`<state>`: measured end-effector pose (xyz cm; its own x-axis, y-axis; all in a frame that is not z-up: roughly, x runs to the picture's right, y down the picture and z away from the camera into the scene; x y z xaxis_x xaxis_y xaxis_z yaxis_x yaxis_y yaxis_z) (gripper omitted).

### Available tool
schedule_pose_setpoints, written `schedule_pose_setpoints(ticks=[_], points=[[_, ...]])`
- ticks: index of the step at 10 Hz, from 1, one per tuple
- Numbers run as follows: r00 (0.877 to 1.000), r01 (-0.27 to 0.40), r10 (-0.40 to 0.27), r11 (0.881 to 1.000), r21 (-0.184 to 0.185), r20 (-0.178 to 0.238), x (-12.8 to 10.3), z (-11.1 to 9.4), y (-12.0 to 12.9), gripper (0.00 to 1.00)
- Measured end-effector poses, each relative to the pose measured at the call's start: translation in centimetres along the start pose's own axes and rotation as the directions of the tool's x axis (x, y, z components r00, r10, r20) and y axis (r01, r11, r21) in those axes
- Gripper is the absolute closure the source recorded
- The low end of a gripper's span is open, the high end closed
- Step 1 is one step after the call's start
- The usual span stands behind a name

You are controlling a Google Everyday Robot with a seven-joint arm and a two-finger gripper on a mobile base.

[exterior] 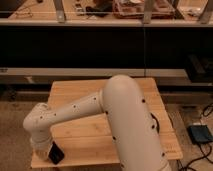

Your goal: Push the eraser across the table

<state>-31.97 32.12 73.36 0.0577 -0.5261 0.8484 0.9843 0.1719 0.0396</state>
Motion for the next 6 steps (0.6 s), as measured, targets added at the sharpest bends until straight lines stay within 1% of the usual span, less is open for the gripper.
schedule_pose_setpoints(ticks=[3,4,6], points=[[1.000,-0.026,0.026,1.000,-0.003,-0.010,0.9,-0.2,0.4,0.69],[0.999,-0.037,0.037,0.999,-0.005,-0.025,1.6,-0.5,0.8,0.69],[0.998,-0.053,0.053,0.999,-0.007,-0.040,2.5,-0.9,1.4,0.69]])
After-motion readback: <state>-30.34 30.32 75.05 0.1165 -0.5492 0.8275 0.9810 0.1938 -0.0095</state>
